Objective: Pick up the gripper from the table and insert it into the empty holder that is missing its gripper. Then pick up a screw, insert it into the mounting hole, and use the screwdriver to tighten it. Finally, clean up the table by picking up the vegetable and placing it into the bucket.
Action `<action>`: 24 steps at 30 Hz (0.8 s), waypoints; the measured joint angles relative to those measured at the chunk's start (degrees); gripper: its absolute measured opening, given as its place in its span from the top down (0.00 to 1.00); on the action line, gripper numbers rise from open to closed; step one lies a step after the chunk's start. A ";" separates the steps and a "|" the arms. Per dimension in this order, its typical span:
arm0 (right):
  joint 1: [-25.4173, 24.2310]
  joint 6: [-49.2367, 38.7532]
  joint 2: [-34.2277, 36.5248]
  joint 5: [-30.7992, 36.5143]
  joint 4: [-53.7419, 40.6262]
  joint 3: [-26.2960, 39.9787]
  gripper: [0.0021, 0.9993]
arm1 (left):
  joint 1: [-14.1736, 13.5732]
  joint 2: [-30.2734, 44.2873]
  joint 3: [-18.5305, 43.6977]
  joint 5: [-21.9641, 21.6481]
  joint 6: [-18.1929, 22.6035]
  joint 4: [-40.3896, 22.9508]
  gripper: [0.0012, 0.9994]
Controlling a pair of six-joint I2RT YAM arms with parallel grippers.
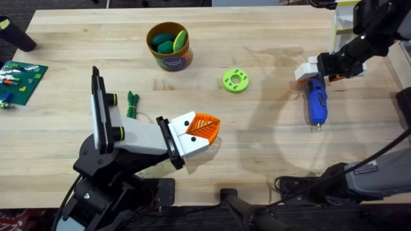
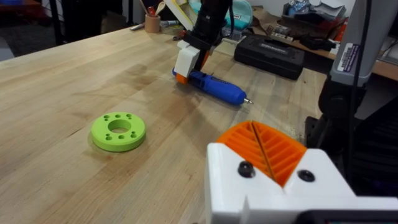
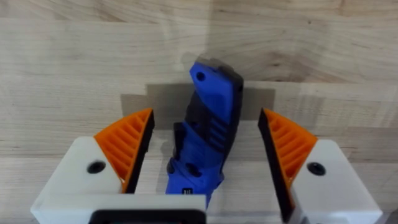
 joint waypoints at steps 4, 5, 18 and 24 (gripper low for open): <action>-0.09 -0.06 0.02 0.01 0.03 -0.01 0.01 | 0.00 0.00 0.00 0.01 -0.06 0.03 0.99; -0.09 -0.06 0.02 0.01 -0.11 -0.01 0.01 | 0.00 0.00 0.00 0.01 -0.06 0.03 0.99; -0.09 -0.06 0.13 0.01 -3.35 -0.01 0.01 | 0.00 0.00 0.00 0.01 -0.06 0.03 0.99; -0.09 -0.07 0.14 0.01 -0.91 -0.01 0.01 | 0.00 0.00 0.00 0.01 -0.06 0.03 0.99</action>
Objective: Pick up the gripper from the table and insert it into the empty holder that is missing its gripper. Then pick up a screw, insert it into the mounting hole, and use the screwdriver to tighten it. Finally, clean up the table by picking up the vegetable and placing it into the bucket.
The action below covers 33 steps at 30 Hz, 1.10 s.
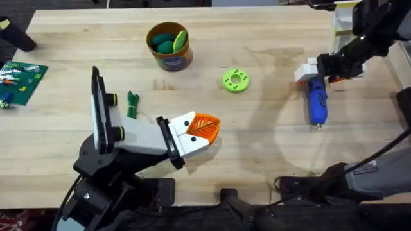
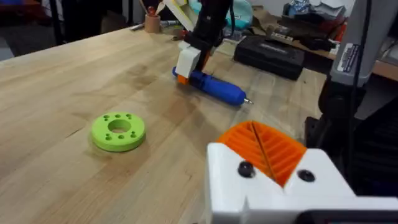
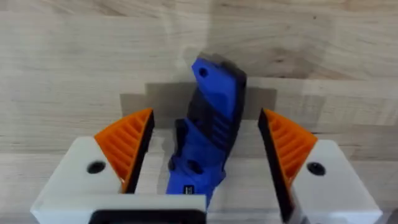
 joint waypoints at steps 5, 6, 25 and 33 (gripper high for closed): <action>0.00 0.00 2.11 0.00 -0.67 0.00 0.01 | 0.00 0.00 0.00 0.00 0.00 0.00 0.99; 0.00 0.00 2.91 0.01 -0.85 0.02 0.01 | 0.00 0.00 0.00 0.00 0.00 0.00 0.99; -0.09 -0.79 5.23 1.24 -2.22 1.77 0.97 | 0.00 0.00 0.00 0.00 0.00 0.00 0.99; -0.09 -1.78 5.21 1.29 -3.16 1.88 0.97 | 0.00 0.00 0.00 0.00 0.00 0.00 0.99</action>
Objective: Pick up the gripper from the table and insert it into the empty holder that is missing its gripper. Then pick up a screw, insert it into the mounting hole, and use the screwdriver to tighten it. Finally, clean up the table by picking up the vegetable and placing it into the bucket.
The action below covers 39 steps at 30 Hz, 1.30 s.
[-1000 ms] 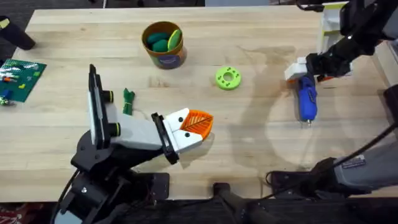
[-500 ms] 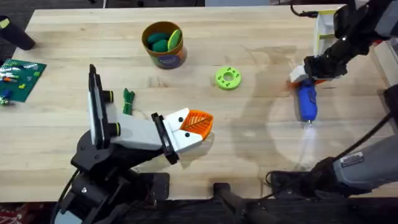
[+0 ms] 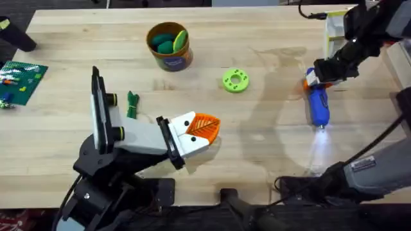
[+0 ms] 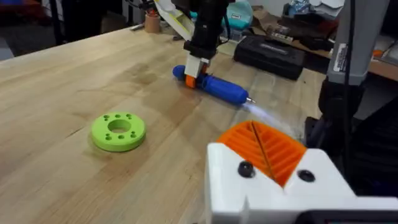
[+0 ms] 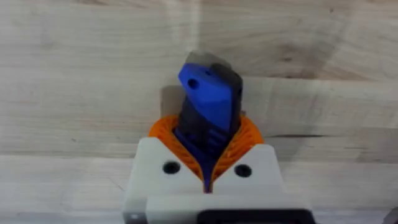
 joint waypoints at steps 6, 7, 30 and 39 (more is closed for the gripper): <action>0.00 -0.20 -0.50 -0.22 -2.47 -0.03 0.97 | 0.00 0.00 0.00 0.00 0.00 0.00 0.99; 0.00 -0.19 -0.77 -0.26 -2.86 -0.09 0.97 | 0.00 0.00 0.00 0.00 0.00 0.00 0.99; 0.00 -2.79 -31.07 -20.09 -0.57 -0.33 0.97 | 0.00 0.00 0.00 0.00 -0.02 0.00 0.99; 0.80 -3.38 -40.41 -38.86 11.12 -0.22 0.97 | 0.00 0.00 0.00 0.00 0.00 0.00 0.99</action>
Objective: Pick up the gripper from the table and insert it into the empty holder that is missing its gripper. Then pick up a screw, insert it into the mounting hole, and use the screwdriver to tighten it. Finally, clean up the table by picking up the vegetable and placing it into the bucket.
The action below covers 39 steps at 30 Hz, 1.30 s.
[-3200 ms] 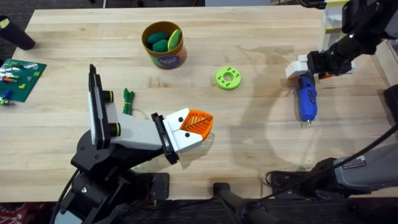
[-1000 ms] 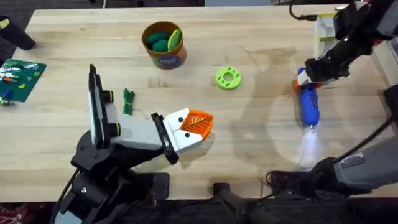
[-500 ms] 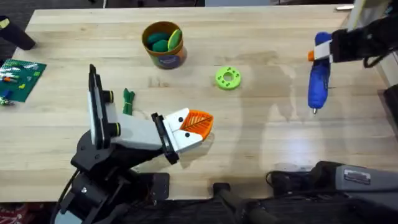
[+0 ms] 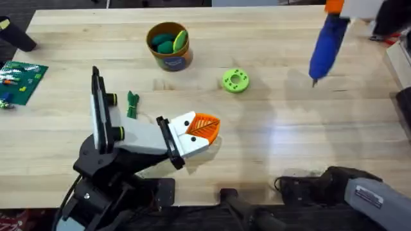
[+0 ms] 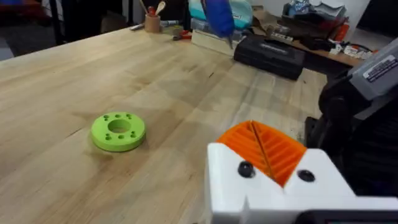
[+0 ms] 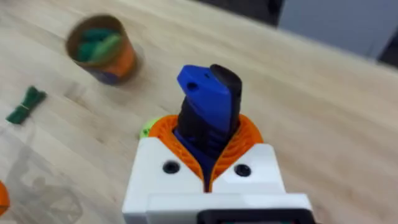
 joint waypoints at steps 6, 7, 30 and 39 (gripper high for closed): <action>6.62 3.86 -2.01 -5.60 9.46 0.02 0.97 | 0.00 0.00 0.00 0.00 0.00 0.00 0.99; 8.48 4.57 -2.01 -6.07 10.92 0.02 0.97 | 0.00 0.00 0.00 -0.02 0.00 0.00 0.99; 43.09 16.57 3.03 -9.16 40.55 0.00 0.97 | 0.00 0.00 0.00 -0.22 -0.02 0.02 0.99; 50.87 13.27 2.56 -7.33 37.57 0.00 0.97 | 0.00 0.00 0.00 -0.42 -0.02 0.02 0.99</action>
